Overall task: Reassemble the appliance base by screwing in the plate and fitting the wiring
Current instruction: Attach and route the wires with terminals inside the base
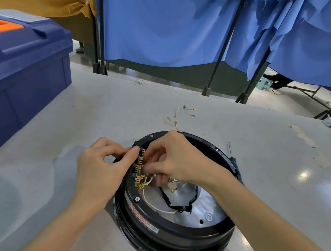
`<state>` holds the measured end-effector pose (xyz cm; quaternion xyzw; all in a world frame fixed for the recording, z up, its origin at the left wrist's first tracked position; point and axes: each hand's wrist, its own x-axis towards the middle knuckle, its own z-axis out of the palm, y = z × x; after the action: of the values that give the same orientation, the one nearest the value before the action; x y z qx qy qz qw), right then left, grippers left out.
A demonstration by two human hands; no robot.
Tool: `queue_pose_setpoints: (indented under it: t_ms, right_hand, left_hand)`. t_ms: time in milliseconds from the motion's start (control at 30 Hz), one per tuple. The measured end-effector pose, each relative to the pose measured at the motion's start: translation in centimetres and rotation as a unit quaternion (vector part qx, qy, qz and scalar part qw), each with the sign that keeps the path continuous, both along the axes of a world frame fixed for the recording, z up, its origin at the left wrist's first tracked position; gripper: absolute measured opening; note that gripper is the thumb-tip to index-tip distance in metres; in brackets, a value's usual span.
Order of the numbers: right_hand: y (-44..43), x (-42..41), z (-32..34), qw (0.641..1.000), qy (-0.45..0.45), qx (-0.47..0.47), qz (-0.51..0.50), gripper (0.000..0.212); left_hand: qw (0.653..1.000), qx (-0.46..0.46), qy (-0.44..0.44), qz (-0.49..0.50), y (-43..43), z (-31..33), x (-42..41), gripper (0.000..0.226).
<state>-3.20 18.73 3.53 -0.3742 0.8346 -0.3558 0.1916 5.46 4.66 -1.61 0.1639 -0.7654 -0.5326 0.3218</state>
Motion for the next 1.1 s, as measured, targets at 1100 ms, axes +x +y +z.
queue_pose_setpoints:
  t_ms: [1100]
  right_hand:
    - [0.8,-0.2,-1.3,0.998,0.032,-0.047,0.002,0.008]
  left_hand:
    - [0.998,-0.017,0.013,0.054,0.2,-0.1,0.0,0.031]
